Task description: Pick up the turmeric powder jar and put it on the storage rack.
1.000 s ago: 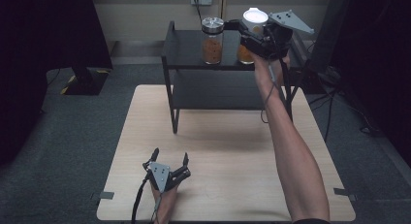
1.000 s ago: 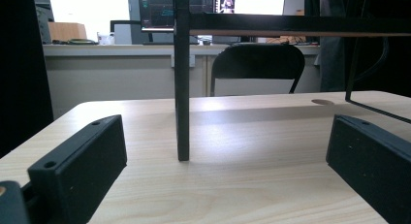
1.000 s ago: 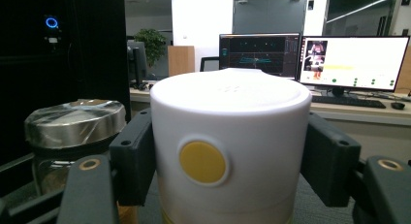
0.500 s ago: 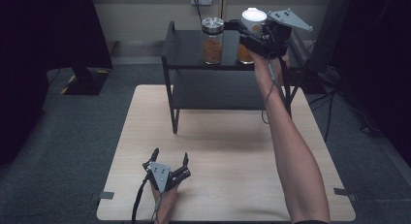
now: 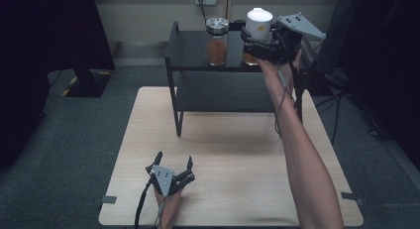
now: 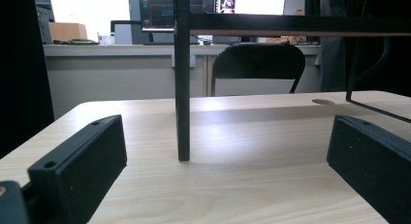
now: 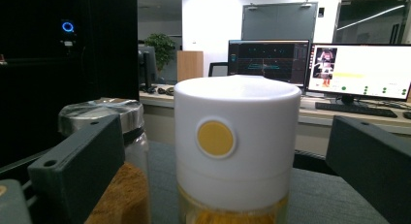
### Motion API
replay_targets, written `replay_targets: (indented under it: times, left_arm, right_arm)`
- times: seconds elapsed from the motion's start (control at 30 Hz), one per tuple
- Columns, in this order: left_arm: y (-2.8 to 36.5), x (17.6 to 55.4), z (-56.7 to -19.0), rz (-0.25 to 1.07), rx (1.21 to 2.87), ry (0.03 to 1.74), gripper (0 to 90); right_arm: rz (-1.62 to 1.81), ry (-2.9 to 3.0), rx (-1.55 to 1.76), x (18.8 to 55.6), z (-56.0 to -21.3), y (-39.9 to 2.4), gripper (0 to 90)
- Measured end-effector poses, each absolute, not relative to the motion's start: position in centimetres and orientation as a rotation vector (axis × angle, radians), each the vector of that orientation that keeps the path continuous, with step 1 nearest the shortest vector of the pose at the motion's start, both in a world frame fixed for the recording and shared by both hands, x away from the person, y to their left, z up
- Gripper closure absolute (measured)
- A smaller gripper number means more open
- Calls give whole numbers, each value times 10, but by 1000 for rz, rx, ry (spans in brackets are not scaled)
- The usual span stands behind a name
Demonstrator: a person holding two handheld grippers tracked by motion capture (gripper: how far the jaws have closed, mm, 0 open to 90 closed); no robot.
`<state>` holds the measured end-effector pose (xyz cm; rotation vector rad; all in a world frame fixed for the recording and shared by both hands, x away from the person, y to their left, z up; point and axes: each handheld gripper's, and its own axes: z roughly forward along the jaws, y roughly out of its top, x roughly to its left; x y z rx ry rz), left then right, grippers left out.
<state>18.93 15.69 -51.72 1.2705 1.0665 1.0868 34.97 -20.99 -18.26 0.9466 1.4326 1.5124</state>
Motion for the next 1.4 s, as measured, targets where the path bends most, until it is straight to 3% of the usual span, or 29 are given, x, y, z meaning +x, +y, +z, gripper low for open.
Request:
replay_targets:
  times: [1.4]
  left_arm:
    - [157, 189, -518, 1088, 1267, 1067, 0]
  right_arm:
    - [1536, 1375, 921, 269, -265, -237, 0]
